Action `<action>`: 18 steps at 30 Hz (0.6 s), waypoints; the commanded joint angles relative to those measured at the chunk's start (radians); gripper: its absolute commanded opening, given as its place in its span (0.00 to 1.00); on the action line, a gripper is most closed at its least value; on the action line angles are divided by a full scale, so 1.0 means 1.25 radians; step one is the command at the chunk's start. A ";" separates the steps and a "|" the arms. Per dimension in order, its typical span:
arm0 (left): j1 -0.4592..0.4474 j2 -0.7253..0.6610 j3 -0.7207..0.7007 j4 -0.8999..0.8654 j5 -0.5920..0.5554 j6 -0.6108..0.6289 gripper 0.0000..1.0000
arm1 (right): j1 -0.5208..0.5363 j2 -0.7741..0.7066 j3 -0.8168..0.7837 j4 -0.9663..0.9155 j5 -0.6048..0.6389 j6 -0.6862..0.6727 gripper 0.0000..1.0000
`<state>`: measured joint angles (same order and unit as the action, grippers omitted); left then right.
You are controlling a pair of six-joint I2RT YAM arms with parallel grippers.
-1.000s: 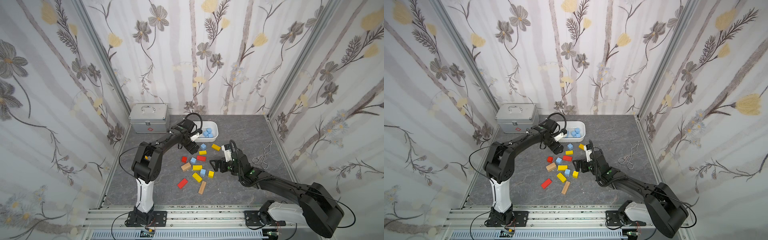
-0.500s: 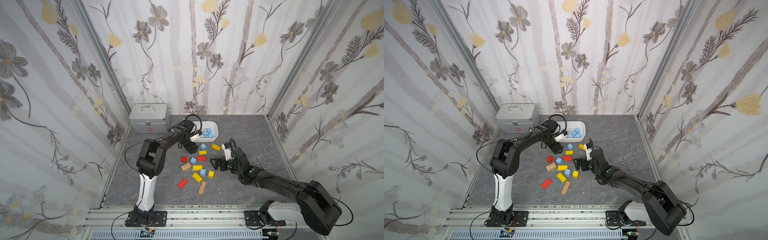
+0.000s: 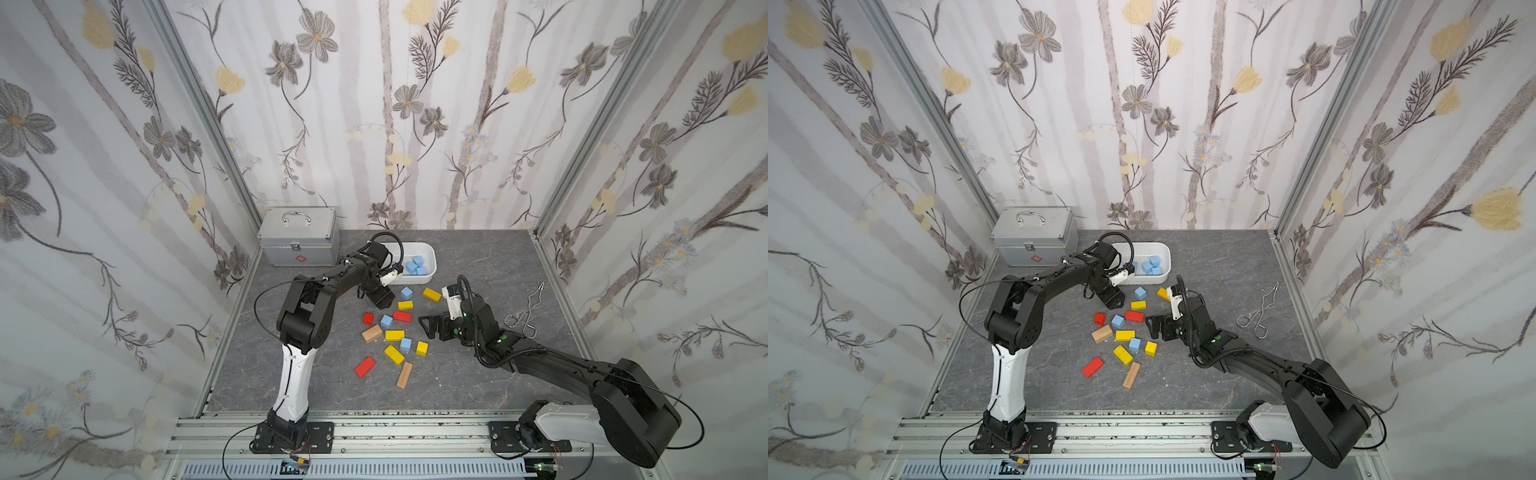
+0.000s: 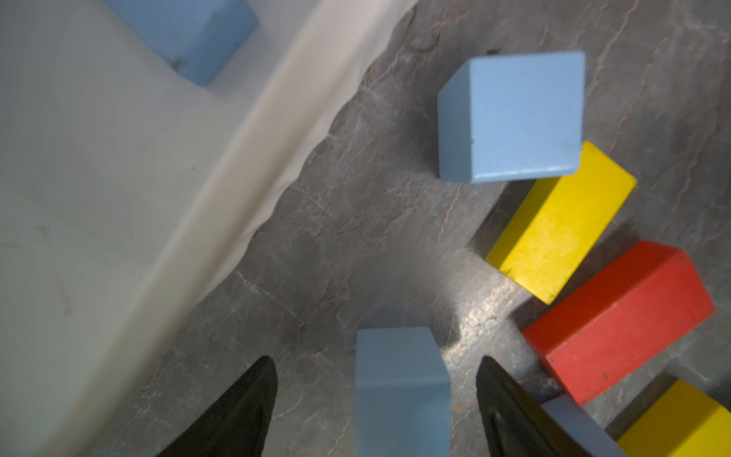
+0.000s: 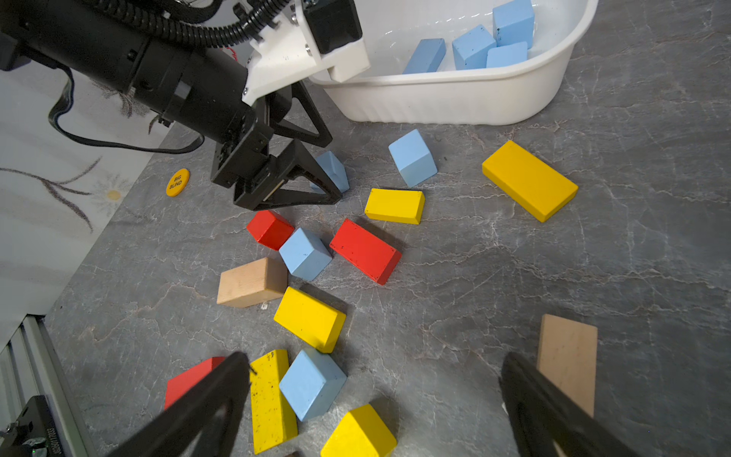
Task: Pick out the blue building blocks
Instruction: Pick up the building block from the center of the board.
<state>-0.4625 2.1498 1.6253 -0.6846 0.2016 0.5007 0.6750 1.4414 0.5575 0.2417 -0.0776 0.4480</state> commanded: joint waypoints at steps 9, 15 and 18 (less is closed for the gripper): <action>0.008 0.015 0.014 0.013 0.008 0.001 0.73 | 0.000 0.013 0.013 0.018 0.003 -0.006 1.00; 0.011 0.026 0.030 0.006 0.016 -0.014 0.68 | 0.000 0.013 0.013 0.016 0.006 -0.006 1.00; 0.012 0.031 0.038 -0.003 0.018 -0.016 0.66 | 0.000 0.012 0.014 0.014 0.007 -0.006 1.00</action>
<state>-0.4500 2.1815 1.6604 -0.6807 0.2092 0.4877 0.6750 1.4544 0.5659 0.2413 -0.0772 0.4477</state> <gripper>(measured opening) 0.664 0.996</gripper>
